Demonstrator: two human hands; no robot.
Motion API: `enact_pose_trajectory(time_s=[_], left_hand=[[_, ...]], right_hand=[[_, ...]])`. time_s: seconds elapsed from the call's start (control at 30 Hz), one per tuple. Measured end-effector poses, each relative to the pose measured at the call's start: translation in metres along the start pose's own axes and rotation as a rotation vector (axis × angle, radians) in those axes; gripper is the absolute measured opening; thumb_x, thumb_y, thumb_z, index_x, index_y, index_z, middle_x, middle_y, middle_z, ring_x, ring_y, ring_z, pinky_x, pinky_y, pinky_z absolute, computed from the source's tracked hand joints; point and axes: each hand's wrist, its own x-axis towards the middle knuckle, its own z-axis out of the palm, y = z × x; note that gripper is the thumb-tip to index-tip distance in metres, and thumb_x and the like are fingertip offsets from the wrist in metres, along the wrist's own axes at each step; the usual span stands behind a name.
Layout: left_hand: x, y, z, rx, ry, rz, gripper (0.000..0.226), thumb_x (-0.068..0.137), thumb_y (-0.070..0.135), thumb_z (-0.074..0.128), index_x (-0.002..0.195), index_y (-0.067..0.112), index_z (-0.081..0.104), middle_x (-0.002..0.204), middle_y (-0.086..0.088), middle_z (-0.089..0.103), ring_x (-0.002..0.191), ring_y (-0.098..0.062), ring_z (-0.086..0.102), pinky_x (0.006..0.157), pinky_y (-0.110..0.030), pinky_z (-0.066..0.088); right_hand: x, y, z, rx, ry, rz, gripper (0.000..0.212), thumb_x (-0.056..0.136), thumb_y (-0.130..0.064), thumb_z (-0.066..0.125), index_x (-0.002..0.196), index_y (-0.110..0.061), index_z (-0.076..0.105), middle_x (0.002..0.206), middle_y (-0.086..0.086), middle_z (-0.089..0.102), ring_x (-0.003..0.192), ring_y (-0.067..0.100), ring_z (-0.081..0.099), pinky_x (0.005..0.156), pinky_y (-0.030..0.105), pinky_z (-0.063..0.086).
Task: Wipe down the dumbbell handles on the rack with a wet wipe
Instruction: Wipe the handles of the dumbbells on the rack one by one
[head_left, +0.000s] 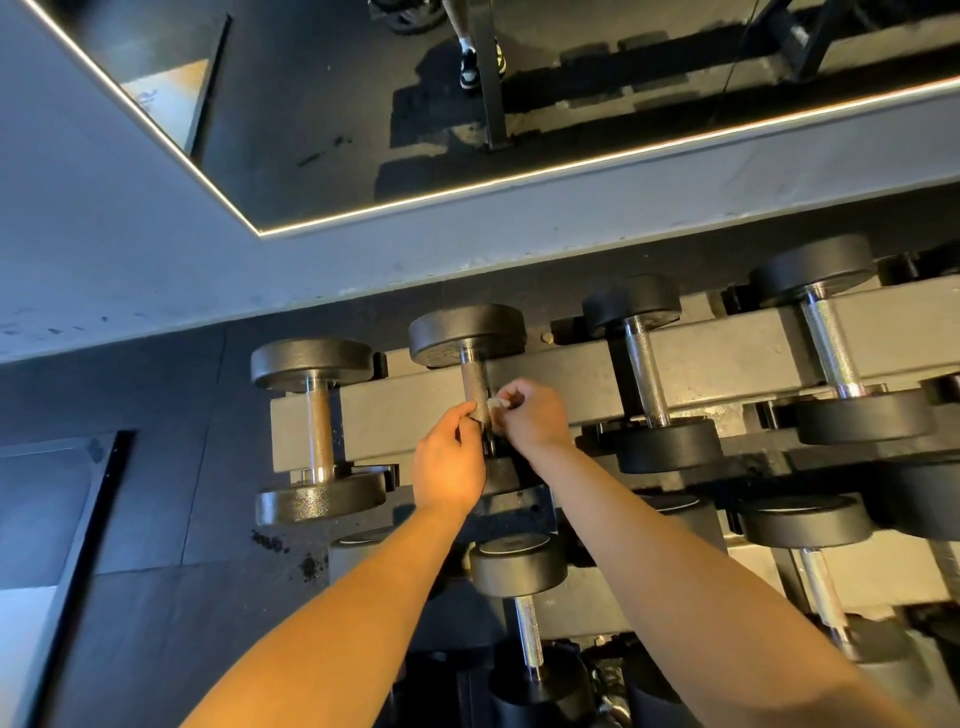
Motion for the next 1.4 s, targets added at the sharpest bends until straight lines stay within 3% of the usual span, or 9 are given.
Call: enact_pose_trajectory(time_s=[0.17, 0.5, 0.6, 0.7, 0.8, 0.93, 1.1, 1.23, 1.4], left_hand=[[-0.001, 0.000, 0.000, -0.023, -0.012, 0.012, 0.031, 0.107, 0.034, 0.039, 0.130, 0.037, 0.060, 0.090, 0.011, 0.068, 0.080, -0.006, 0.064, 0.064, -0.024, 0.047], [-0.001, 0.001, -0.001, -0.026, 0.001, 0.007, 0.029, 0.108, 0.033, 0.039, 0.126, 0.040, 0.061, 0.086, 0.009, 0.067, 0.074, -0.006, 0.063, 0.058, -0.021, 0.040], [0.000, 0.001, 0.000, -0.015, 0.006, 0.004, 0.028, 0.108, 0.032, 0.039, 0.124, 0.039, 0.061, 0.087, 0.010, 0.066, 0.075, -0.006, 0.062, 0.060, -0.022, 0.042], [0.000, 0.000, 0.000, -0.021, -0.002, 0.005, 0.029, 0.108, 0.031, 0.039, 0.125, 0.036, 0.062, 0.087, 0.008, 0.067, 0.078, -0.010, 0.063, 0.064, -0.026, 0.047], [0.000, -0.001, 0.000, -0.015, 0.004, 0.015, 0.028, 0.107, 0.032, 0.040, 0.126, 0.034, 0.062, 0.088, 0.009, 0.067, 0.078, -0.010, 0.064, 0.066, -0.027, 0.048], [0.000, 0.002, 0.000, 0.003, 0.016, 0.004, 0.027, 0.108, 0.037, 0.039, 0.127, 0.038, 0.057, 0.086, 0.009, 0.066, 0.075, -0.008, 0.062, 0.060, -0.025, 0.043], [0.005, 0.006, 0.002, 0.050, -0.008, -0.075, 0.033, 0.107, 0.038, 0.039, 0.138, 0.041, 0.049, 0.097, 0.009, 0.067, 0.082, -0.010, 0.060, 0.064, -0.029, 0.041], [0.007, 0.017, 0.010, 0.091, 0.003, -0.133, 0.034, 0.107, 0.040, 0.038, 0.139, 0.036, 0.048, 0.115, 0.004, 0.068, 0.092, -0.016, 0.056, 0.074, -0.032, 0.039], [0.003, 0.024, 0.018, 0.199, 0.101, -0.152, 0.031, 0.106, 0.045, 0.038, 0.132, 0.040, 0.052, 0.107, 0.008, 0.068, 0.084, -0.013, 0.053, 0.070, -0.032, 0.036]], right_hand=[[-0.006, -0.007, -0.014, 0.380, 0.054, 0.140, 0.046, 0.089, -0.008, 0.070, 0.123, -0.029, 0.047, 0.110, -0.006, 0.055, 0.096, 0.006, 0.057, 0.068, 0.018, 0.043], [0.016, -0.015, 0.011, 0.182, 0.027, 0.178, 0.025, 0.088, -0.015, 0.073, 0.107, -0.026, 0.061, 0.105, -0.005, 0.064, 0.103, 0.017, 0.064, 0.089, 0.037, 0.057], [0.009, -0.013, 0.008, 0.116, 0.067, 0.161, 0.019, 0.090, -0.013, 0.069, 0.102, -0.025, 0.062, 0.096, -0.007, 0.062, 0.100, 0.016, 0.062, 0.084, 0.032, 0.055], [0.000, -0.013, 0.003, 0.055, 0.131, 0.126, 0.027, 0.091, -0.014, 0.069, 0.115, -0.023, 0.061, 0.104, -0.005, 0.062, 0.097, 0.012, 0.059, 0.074, 0.023, 0.049], [-0.007, -0.007, -0.002, 0.082, 0.082, 0.145, 0.030, 0.093, -0.013, 0.066, 0.120, -0.022, 0.058, 0.107, -0.004, 0.062, 0.099, 0.013, 0.060, 0.076, 0.024, 0.049], [-0.003, -0.001, -0.006, 0.132, 0.041, 0.128, 0.020, 0.092, -0.013, 0.068, 0.109, -0.023, 0.067, 0.113, 0.003, 0.061, 0.098, 0.013, 0.062, 0.085, 0.030, 0.055], [0.011, -0.009, -0.007, 0.210, 0.027, 0.119, 0.022, 0.094, -0.014, 0.066, 0.115, -0.020, 0.068, 0.115, -0.003, 0.062, 0.098, 0.011, 0.062, 0.063, 0.014, 0.045], [0.020, -0.011, 0.007, 0.077, -0.020, 0.082, 0.028, 0.091, -0.018, 0.069, 0.119, -0.018, 0.068, 0.113, 0.000, 0.065, 0.101, 0.015, 0.060, 0.068, 0.017, 0.041], [0.024, -0.005, 0.007, 0.120, -0.025, 0.206, 0.024, 0.093, -0.017, 0.068, 0.116, -0.017, 0.068, 0.110, 0.002, 0.065, 0.096, 0.015, 0.060, 0.064, 0.019, 0.043]])
